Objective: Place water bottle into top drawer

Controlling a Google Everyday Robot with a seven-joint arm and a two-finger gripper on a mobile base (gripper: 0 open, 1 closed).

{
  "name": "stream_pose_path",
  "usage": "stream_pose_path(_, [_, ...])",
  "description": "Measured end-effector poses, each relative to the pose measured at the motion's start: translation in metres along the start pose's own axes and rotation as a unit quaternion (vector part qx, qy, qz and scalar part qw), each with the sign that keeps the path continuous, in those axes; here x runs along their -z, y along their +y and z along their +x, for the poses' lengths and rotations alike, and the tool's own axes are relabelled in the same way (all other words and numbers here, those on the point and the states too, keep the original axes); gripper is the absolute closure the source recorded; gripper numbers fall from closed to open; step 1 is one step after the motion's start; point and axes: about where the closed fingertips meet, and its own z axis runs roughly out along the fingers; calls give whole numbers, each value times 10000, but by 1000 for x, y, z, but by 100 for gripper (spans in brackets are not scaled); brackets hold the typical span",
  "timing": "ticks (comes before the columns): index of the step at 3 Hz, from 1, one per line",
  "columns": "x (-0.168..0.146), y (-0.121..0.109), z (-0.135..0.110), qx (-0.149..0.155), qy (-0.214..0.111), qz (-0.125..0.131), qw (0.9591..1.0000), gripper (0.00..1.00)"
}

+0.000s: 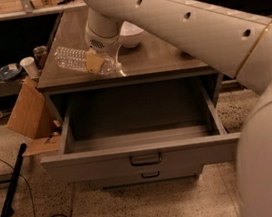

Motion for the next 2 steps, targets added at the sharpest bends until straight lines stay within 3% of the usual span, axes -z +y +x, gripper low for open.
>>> stream_pose_path(2, [54,67,25,432,-40,57,9990,100])
